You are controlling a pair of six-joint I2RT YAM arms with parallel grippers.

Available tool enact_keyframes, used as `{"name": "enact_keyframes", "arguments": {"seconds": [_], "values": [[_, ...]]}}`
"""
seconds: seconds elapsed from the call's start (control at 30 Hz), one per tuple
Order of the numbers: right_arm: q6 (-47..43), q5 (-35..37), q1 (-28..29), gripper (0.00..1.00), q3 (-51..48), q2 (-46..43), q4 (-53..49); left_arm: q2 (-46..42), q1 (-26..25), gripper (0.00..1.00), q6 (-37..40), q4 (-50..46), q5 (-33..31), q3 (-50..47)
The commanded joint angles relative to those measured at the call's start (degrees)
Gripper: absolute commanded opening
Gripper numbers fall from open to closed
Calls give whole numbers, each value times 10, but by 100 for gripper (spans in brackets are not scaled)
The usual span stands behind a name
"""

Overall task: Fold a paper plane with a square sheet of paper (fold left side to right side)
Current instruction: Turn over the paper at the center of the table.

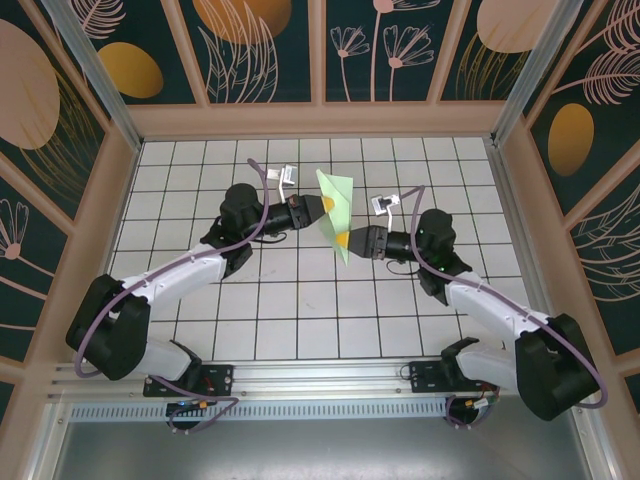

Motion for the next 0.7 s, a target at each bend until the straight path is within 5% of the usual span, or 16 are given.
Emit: {"name": "enact_keyframes", "arguments": {"seconds": [0.0, 0.3, 0.47, 0.67], "values": [[7, 15, 7, 82, 19, 10, 8, 0, 0, 13, -11, 46, 20, -12], [14, 40, 10, 45, 20, 17, -10, 9, 0, 21, -12, 46, 29, -24], [-8, 68, 11, 16, 14, 7, -59, -14, 1, 46, 45, -48, -12, -13], [-84, 129, 11, 9, 27, -15, -190, -94, 3, 69, 163, -281, -178, 20]]}}
